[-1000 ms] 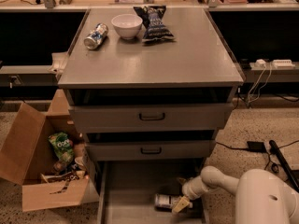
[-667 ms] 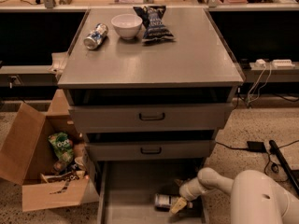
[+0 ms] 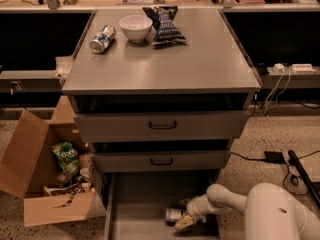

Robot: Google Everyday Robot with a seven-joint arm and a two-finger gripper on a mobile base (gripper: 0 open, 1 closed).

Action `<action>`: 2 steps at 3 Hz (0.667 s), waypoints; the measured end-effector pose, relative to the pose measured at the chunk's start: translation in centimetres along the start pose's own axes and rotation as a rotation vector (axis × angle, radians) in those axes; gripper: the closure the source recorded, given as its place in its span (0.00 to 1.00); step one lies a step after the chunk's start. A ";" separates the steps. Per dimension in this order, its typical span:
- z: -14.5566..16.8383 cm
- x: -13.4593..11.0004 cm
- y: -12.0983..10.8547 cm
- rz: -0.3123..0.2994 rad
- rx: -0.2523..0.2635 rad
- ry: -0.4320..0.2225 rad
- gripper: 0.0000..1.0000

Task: Pick blue plastic bottle from bottom drawer and place on counter

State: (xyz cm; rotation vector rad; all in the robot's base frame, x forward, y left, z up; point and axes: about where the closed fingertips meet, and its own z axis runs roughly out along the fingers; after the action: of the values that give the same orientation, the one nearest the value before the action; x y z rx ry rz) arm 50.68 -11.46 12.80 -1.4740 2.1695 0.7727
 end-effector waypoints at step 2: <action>2.6 -0.7 1.0 0.004 -0.051 0.003 0.75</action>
Offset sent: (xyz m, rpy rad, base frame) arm -0.0073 0.0360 -0.0268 0.0169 0.0771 0.0477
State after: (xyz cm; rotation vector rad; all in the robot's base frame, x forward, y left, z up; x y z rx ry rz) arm 50.06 -9.02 11.39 -1.4968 2.1701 0.8333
